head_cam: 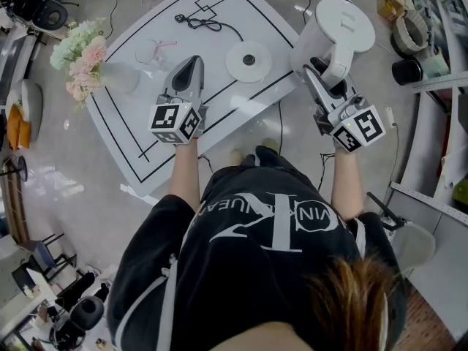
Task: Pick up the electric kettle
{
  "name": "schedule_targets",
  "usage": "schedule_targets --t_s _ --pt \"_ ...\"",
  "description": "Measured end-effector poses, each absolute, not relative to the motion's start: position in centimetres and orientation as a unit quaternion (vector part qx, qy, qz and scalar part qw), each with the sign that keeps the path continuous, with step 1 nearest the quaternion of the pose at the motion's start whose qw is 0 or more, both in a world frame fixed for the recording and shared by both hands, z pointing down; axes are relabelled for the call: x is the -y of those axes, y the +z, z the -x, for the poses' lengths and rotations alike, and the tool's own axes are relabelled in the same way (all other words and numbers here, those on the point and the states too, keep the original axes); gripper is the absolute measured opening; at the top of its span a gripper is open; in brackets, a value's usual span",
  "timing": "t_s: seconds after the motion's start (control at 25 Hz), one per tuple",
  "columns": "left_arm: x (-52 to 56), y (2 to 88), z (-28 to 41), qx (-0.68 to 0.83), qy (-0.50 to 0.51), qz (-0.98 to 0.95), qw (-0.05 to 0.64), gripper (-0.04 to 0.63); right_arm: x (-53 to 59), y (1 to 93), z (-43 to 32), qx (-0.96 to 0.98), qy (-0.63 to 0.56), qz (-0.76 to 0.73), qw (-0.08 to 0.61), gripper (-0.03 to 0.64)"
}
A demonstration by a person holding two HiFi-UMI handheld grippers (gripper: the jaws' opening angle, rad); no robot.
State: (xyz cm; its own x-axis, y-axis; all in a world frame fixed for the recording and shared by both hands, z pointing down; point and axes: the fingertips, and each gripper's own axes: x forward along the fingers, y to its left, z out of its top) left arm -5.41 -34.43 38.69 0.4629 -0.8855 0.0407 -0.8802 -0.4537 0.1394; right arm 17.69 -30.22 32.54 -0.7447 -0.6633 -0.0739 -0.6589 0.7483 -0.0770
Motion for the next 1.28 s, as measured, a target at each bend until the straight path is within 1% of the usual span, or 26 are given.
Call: schedule_targets --t_s 1.28 --pt "34.77 38.78 5.54 0.523 -0.022 -0.849 0.070 0.009 30.88 32.88 -17.61 -0.935 -0.027 0.350 0.049 0.100"
